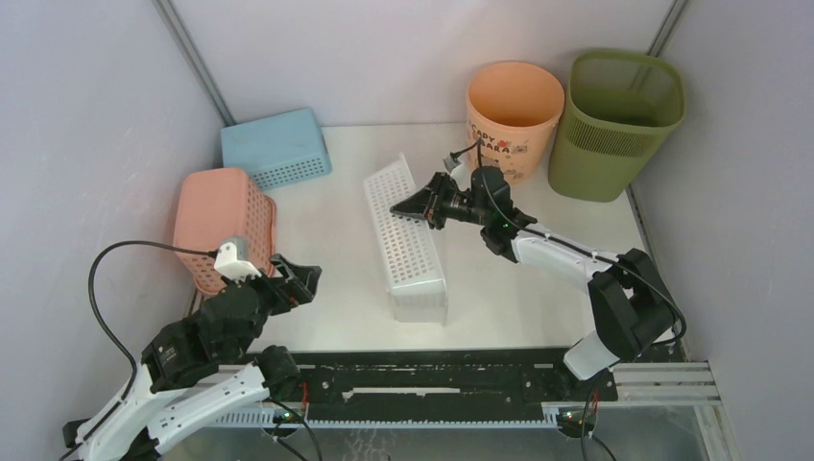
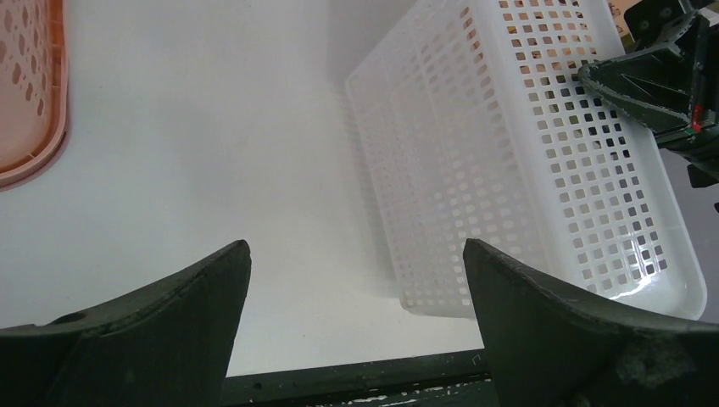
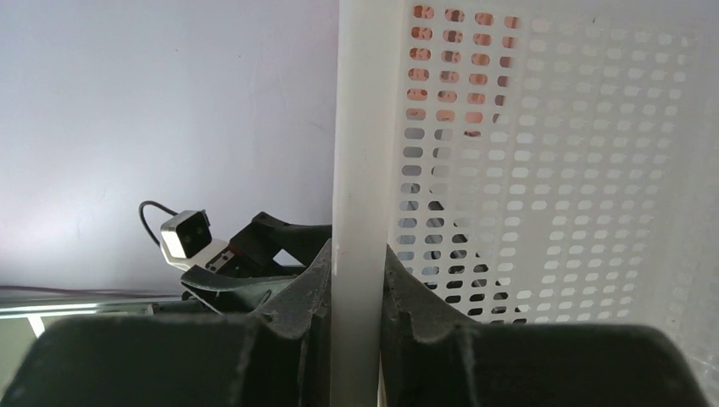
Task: Turn the large container upside down
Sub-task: Turn the container upside down at the center of the board.
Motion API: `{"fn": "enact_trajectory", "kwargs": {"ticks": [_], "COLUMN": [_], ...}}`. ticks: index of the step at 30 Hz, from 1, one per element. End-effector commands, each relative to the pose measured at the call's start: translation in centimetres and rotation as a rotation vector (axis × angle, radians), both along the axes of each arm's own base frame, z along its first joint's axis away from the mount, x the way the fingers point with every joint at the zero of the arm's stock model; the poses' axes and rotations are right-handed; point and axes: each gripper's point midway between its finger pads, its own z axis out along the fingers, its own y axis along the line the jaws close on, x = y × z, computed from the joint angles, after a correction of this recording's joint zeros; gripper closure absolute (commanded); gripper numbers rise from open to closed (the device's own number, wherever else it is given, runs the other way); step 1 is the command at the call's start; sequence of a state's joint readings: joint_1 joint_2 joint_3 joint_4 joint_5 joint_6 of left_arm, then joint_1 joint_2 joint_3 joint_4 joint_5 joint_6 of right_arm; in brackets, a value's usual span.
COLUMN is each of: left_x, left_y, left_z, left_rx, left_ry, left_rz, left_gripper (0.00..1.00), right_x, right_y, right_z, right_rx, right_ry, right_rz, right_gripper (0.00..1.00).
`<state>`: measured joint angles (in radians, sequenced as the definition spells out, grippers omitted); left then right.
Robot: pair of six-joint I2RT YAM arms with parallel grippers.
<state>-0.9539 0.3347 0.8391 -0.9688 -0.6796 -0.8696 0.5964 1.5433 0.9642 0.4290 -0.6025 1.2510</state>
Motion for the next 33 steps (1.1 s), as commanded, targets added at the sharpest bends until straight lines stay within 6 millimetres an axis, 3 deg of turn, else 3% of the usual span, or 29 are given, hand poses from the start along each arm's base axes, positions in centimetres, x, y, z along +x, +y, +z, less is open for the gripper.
{"fn": "enact_trajectory", "kwargs": {"ticks": [1, 7, 11, 19, 26, 30, 33], "left_x": [0.5, 0.5, 0.5, 0.5, 0.4, 0.4, 0.3], "left_y": [0.2, 0.2, 0.1, 0.5, 0.5, 0.5, 0.6], "left_z": [1.4, 1.2, 1.3, 1.7, 2.0, 2.1, 2.3], "left_rx": [-0.007, -0.006, -0.007, 0.004, -0.009, -0.012, -0.019], "left_ry": [-0.042, -0.039, -0.041, -0.044, -0.053, -0.054, -0.059], "left_rz": [0.018, 0.02, 0.015, 0.024, 0.022, 0.019, 0.019], "left_gripper": [0.0, 0.0, 0.0, 0.0, 0.0, 0.0, 0.0], "right_x": [-0.1, -0.1, -0.2, -0.3, 0.0, 0.9, 2.0], "right_y": [-0.5, -1.3, -1.1, -1.4, -1.9, -2.5, -3.0], "right_z": [3.1, 2.5, 3.2, 8.5, 11.9, 12.6, 12.1], "right_rx": [-0.015, -0.076, -0.037, 0.157, 0.332, 0.48, 0.588], "right_ry": [-0.146, -0.158, -0.162, -0.167, -0.144, -0.087, -0.055], "right_rz": [0.009, 0.002, 0.023, 0.029, 0.018, -0.002, -0.037], "right_gripper": [1.0, 1.0, 1.0, 1.0, 1.0, 1.0, 1.0]}}
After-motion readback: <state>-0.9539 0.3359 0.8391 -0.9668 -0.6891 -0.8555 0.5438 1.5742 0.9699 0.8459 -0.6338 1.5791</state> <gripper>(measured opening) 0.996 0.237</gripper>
